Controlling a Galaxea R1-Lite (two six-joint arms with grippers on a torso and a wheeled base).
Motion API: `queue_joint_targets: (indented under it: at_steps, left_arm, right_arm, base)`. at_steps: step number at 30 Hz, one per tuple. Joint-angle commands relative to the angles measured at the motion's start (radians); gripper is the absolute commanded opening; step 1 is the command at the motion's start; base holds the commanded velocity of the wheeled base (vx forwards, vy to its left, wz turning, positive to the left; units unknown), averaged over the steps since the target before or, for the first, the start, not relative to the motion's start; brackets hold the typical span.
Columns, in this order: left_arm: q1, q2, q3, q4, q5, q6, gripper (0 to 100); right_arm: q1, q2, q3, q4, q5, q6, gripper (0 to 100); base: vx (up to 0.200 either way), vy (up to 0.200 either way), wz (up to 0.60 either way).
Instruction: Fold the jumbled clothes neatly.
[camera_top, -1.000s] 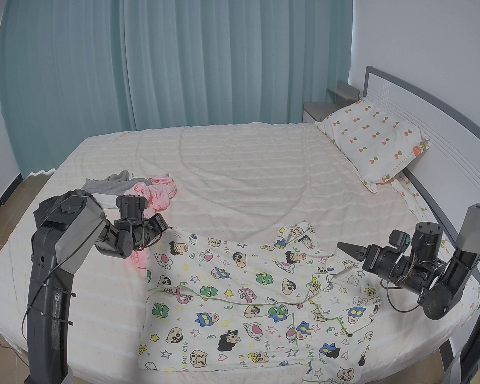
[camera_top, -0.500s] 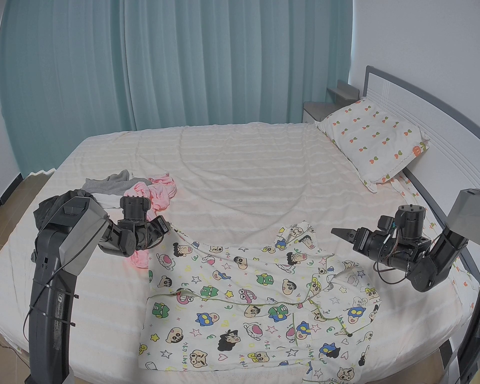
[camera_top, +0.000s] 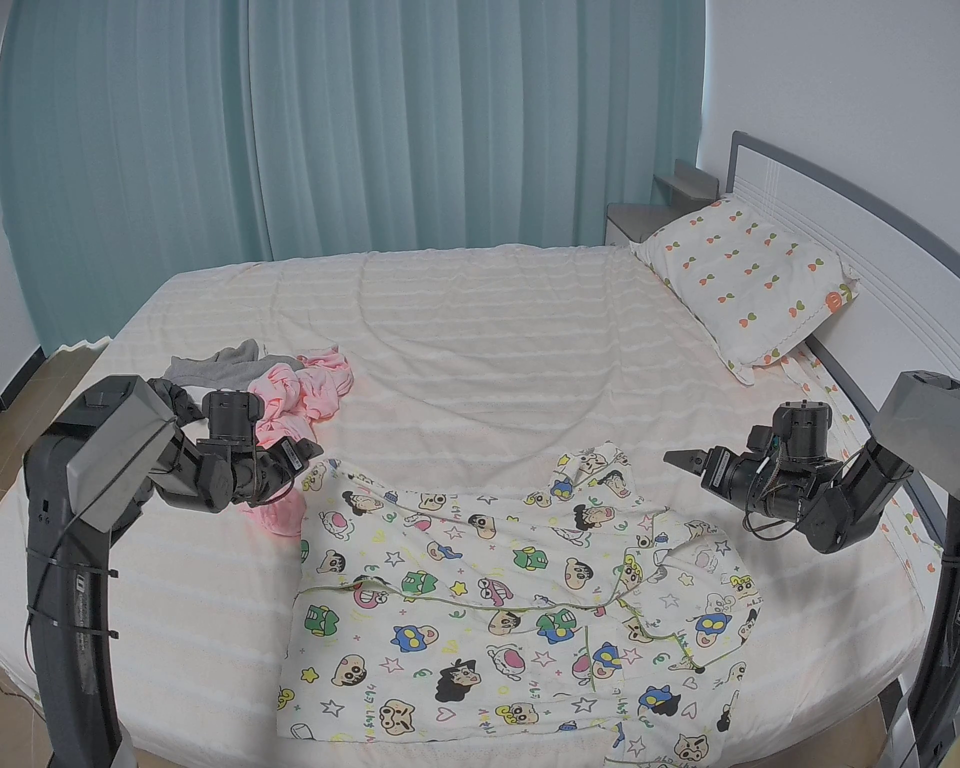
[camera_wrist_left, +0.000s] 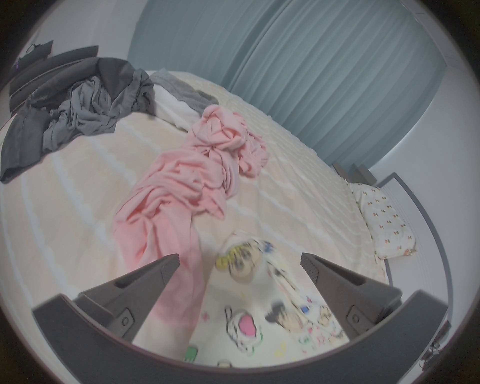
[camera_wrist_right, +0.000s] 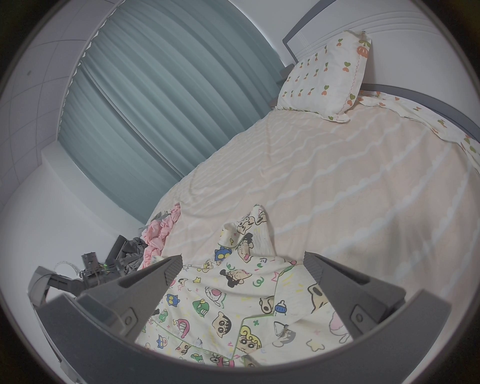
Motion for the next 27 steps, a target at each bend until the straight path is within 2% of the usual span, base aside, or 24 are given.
queue_joint_targets:
  at_steps: [1,4,8,15,17,23,27]
  left_arm:
    - [0.024,-0.236,0.236,-0.03,-0.095,0.001,100]
    - [0.018,-0.287,0.31,-0.084,-0.09,-0.018,100]
    - [0.01,-0.333,0.357,-0.102,-0.09,-0.154,100]
    - [0.004,-0.336,0.402,-0.104,-0.09,-0.226,100]
    - [-0.008,-0.337,0.402,-0.104,-0.094,-0.251,100]
    - [-0.045,-0.337,0.411,-0.11,-0.095,-0.262,100]
    - [-0.065,-0.339,0.439,-0.148,-0.092,-0.257,100]
  right_arm:
    - [-0.007,0.065,-0.105,0.075,0.001,-0.042,100]
    - [-0.013,0.062,-0.11,0.075,0.009,-0.043,100]
    - [-0.014,0.072,-0.127,0.079,0.01,-0.045,100]
    - [-0.025,0.105,-0.179,0.093,0.022,-0.043,100]
    - [-0.022,0.118,-0.196,0.104,0.022,-0.043,100]
    - [-0.014,0.162,-0.262,0.147,0.022,-0.043,100]
    - [-0.002,0.2,-0.294,0.164,0.021,-0.045,100]
  base:
    - [0.0,0.0,0.0]
    - [0.0,0.0,0.0]
    - [0.0,0.0,0.0]
    - [0.0,0.0,0.0]
    - [0.2,0.0,0.0]
    - [0.2,0.0,0.0]
    - [0.0,0.0,0.0]
